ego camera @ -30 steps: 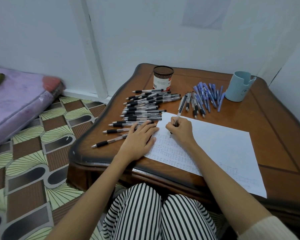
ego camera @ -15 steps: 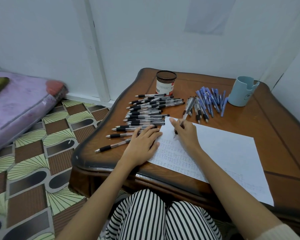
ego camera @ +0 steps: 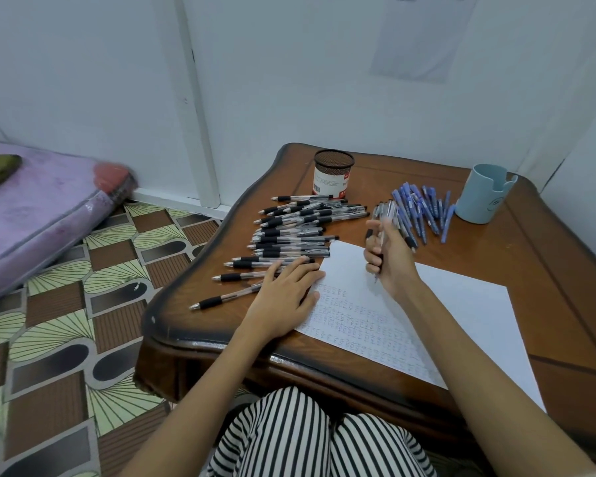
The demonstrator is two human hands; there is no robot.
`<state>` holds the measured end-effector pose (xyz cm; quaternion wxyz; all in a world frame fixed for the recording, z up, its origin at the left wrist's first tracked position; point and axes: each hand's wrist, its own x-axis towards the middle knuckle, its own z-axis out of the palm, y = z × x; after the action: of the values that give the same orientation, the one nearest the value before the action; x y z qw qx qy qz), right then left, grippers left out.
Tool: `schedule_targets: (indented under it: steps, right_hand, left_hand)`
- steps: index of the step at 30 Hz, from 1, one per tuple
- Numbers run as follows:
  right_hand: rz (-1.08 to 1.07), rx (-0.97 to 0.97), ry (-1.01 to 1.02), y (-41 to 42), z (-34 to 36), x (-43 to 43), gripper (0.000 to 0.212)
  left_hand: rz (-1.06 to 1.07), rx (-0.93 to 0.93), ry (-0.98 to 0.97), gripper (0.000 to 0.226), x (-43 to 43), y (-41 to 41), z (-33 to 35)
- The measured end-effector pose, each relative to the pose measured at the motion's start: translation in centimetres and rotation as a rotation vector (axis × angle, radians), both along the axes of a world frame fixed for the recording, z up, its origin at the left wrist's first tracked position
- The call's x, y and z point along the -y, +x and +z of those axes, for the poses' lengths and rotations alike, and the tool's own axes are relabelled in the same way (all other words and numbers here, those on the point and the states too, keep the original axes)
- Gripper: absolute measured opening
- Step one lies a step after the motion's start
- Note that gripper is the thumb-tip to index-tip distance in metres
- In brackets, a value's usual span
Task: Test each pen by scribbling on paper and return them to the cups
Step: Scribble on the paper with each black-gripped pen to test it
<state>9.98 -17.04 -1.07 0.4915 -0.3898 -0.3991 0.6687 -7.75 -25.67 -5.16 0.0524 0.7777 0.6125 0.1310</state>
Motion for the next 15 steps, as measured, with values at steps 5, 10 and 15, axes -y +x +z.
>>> schedule_targets:
  steps: [5,10,15]
  right_hand:
    - [0.007,0.033,-0.008,0.2,-0.1,-0.4,0.042]
    - [-0.072,-0.021,-0.112,0.5,-0.5,-0.4,0.043]
    - [-0.1,0.105,-0.17,1.0,-0.8,-1.7,0.037]
  left_hand:
    - [-0.003,0.001,-0.006,0.044,0.0,0.0,0.0]
    - [-0.006,0.012,0.002,0.044,0.0,-0.1,0.0]
    - [-0.007,0.021,0.015,0.044,0.0,-0.1,-0.2]
